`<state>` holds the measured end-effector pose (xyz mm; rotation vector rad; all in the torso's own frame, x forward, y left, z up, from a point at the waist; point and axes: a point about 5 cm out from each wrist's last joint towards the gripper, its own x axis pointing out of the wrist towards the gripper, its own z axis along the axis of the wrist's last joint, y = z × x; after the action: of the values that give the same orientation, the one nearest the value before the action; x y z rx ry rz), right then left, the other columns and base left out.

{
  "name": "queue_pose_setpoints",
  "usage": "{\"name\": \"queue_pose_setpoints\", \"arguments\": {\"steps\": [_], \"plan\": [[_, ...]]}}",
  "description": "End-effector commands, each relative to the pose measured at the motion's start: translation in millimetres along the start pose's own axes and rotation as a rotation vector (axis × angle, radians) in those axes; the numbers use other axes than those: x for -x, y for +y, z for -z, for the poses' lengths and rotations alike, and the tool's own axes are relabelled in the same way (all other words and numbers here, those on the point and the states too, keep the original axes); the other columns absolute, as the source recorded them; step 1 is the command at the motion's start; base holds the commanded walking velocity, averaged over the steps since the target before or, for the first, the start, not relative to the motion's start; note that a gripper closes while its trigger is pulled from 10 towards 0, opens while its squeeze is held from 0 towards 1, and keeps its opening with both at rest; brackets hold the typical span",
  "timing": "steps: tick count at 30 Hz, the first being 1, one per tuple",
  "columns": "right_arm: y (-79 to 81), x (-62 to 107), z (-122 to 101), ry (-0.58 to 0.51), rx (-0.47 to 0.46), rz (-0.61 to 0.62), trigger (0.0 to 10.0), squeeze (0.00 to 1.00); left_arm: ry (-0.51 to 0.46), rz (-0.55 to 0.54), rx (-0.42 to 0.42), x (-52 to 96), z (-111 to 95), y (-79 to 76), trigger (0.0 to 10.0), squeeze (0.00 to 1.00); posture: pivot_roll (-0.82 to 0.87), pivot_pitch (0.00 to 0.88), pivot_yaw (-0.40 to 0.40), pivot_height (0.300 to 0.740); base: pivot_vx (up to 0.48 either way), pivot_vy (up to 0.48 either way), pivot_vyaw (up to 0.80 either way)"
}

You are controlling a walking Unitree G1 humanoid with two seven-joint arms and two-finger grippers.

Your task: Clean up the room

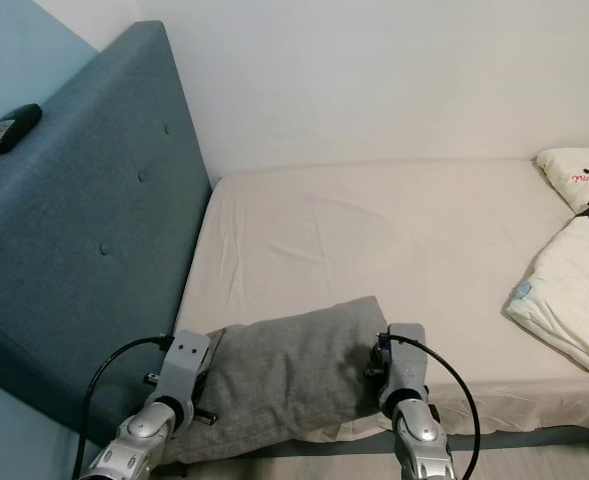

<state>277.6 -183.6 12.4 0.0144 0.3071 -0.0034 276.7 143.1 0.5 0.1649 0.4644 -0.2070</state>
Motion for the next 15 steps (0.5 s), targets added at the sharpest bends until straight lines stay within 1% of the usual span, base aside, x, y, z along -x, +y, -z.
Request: {"name": "queue_pose_setpoints", "arguments": {"steps": [1,9,15], "plan": [[4.3,-2.4,-8.0,-0.048,-0.004,-0.012,10.0,0.0,-0.062,0.012,0.012,-2.8,-12.7,-3.9,10.0,0.0,0.03,0.105,0.021,0.733,0.0,0.0,0.0],[1.8,-3.0,-10.5,-0.064,-0.002,-0.002,10.0,0.0,-0.072,0.019,0.018,-4.3,-17.3,-4.8,10.0,0.0,0.03,0.105,0.02,0.733,0.0,0.0,0.0],[3.3,-3.1,-10.4,-0.066,0.016,-0.014,10.0,0.0,-0.055,0.023,0.008,-3.5,-13.1,-6.4,10.0,0.0,0.02,0.115,0.022,0.733,0.0,0.0,0.0]]}}
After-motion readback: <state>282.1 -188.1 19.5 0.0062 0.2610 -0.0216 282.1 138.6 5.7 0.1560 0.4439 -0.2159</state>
